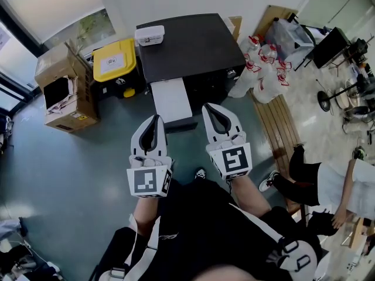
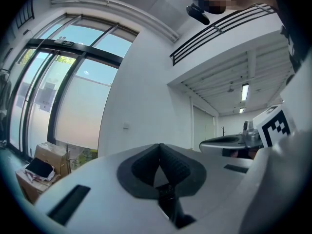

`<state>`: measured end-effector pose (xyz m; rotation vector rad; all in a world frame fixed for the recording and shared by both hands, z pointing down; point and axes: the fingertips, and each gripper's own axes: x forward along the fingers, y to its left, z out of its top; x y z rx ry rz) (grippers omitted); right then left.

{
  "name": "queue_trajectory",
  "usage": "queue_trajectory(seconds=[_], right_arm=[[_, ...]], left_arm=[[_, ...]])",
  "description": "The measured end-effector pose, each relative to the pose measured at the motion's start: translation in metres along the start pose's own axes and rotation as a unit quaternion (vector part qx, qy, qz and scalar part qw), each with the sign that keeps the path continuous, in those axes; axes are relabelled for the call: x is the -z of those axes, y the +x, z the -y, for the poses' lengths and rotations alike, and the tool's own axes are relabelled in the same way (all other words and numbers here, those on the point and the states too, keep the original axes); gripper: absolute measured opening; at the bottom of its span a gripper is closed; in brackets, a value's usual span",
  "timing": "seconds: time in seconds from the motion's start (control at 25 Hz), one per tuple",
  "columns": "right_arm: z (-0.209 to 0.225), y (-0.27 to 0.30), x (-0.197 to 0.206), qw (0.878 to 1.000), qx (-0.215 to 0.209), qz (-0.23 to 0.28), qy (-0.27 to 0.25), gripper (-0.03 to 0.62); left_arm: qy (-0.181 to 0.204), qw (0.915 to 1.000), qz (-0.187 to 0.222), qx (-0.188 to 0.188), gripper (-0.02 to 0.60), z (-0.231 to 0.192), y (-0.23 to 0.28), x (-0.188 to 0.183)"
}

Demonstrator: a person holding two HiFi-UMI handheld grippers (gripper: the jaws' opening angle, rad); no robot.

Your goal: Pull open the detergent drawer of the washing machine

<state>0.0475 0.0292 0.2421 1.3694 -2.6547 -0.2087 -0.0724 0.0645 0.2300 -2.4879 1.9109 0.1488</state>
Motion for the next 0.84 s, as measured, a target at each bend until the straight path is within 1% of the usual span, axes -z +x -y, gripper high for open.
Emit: queue_trajectory(seconds=[0.56,0.84], right_arm=[[0.006,-0.002,0.006,1.000,0.005,-0.006,0.010,0.008],[0.013,-0.005,0.007,1.000,0.005,-0.005,0.011,0.008]], left_arm=[[-0.003,0.9999,-0.009,-0.004,0.021,-0.003,0.001,0.004],[-0.001,1.0000,-0.009,-0.002,0.021,0.004,0.005,0.004]])
